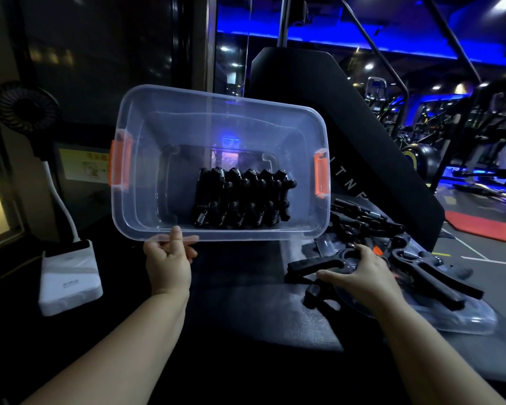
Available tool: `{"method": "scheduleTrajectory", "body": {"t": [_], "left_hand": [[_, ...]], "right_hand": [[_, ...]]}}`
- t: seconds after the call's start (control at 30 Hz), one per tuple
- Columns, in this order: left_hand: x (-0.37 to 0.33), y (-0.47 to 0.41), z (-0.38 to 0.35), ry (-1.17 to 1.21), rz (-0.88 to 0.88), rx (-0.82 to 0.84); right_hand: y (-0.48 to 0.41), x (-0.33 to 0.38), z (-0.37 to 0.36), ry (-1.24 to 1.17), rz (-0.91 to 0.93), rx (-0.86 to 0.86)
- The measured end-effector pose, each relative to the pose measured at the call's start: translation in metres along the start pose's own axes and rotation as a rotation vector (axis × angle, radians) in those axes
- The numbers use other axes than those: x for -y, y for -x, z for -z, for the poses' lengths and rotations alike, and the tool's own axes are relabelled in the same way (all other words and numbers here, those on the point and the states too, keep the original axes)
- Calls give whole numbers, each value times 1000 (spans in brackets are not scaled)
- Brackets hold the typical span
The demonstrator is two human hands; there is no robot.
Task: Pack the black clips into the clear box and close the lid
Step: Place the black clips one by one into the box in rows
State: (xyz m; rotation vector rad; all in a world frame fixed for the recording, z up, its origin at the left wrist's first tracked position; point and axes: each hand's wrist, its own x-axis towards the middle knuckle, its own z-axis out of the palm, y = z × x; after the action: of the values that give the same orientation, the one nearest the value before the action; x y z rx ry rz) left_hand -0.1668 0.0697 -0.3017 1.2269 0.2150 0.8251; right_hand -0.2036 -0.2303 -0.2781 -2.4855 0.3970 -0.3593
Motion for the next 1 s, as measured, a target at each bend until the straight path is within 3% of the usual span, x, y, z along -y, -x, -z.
{"method": "scheduleTrajectory", "body": {"t": [0.23, 0.5, 0.83, 1.0], "left_hand": [[-2, 0, -1, 11, -4, 0], [-2, 0, 0, 13, 4, 11], [-4, 1, 2, 19, 26, 17], [-3, 0, 3, 46, 26, 26]], "right_hand": [[16, 13, 3, -88, 133, -122], [31, 37, 2, -147, 383, -104], [41, 58, 4, -46, 398, 17], [36, 76, 1, -257, 459, -57]]}}
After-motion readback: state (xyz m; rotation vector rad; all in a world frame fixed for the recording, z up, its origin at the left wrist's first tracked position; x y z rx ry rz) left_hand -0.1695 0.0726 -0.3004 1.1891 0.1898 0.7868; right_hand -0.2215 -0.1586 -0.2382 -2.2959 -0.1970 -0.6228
